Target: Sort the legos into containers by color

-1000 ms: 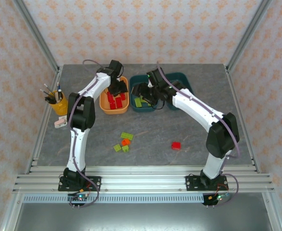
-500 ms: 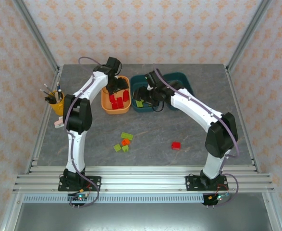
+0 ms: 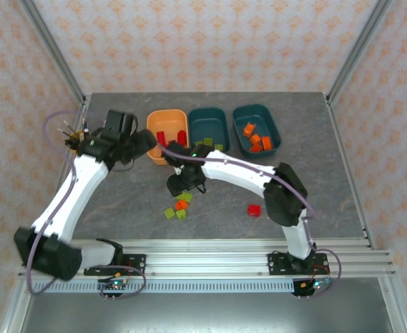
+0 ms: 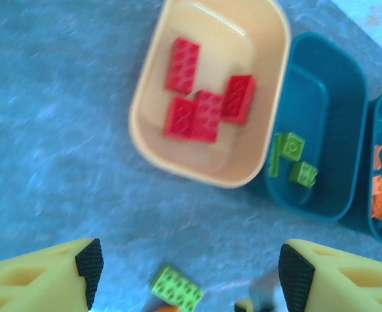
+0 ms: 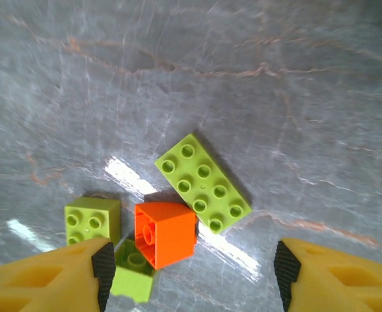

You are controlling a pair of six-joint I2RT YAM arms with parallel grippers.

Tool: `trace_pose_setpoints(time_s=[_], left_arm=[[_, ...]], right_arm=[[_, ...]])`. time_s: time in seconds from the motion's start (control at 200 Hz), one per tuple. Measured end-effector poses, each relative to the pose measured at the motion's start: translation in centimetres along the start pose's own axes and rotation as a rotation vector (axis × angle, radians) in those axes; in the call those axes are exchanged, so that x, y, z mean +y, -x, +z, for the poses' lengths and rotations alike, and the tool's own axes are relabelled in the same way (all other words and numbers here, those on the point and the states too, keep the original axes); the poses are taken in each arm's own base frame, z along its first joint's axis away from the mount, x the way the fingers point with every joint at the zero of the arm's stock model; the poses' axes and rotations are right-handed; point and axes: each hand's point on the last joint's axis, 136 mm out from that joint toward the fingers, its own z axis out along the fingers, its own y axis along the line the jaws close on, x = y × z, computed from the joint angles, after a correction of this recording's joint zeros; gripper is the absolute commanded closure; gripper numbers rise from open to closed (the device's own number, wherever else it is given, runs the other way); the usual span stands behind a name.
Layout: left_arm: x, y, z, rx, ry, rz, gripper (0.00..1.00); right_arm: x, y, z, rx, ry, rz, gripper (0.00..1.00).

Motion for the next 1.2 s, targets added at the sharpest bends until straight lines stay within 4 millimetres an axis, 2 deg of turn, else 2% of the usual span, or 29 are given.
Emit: trace_pose_setpoints(time_s=[0.075, 0.145, 0.29, 0.395, 0.601, 0.946, 1.036, 1.196], left_arm=[[2.5, -2.2, -1.7, -0.012, -0.002, -0.035, 0.23], [4.0, -3.6, -3.6, -0.038, -0.034, -0.066, 0.22], [6.1, -5.8, -7.0, -0.093, -0.116, -0.125, 0.22], [7.2, -7.0, -8.1, -0.096, -0.138, -0.152, 0.22], [7.8, -7.8, -8.1, -0.072, -0.129, -0.176, 0.22], [7.4, -8.1, -7.8, -0.042, -0.134, -0.176, 0.22], [6.9, -8.2, -7.6, -0.029, -0.155, -0.173, 0.22], [5.3, -8.7, -6.5, 0.031, -0.211, -0.153, 0.22]], right_arm=[[0.6, -0.5, 1.6, 0.036, -0.029, -0.044, 0.31], [0.8, -1.0, 2.8, 0.065, -0.057, -0.075, 0.3], [0.6, -1.3, 3.9, 0.092, -0.112, -0.104, 0.28], [0.3, -0.8, 4.6, 0.092, -0.138, -0.105, 0.28], [-0.3, -0.5, 5.5, 0.104, -0.182, -0.108, 0.29], [-2.0, -0.6, 6.4, 0.121, -0.232, -0.056, 0.43], [-3.4, -0.8, 6.8, 0.137, -0.244, -0.021, 0.45], [-4.5, -0.8, 6.7, 0.136, -0.213, 0.037, 0.51]])
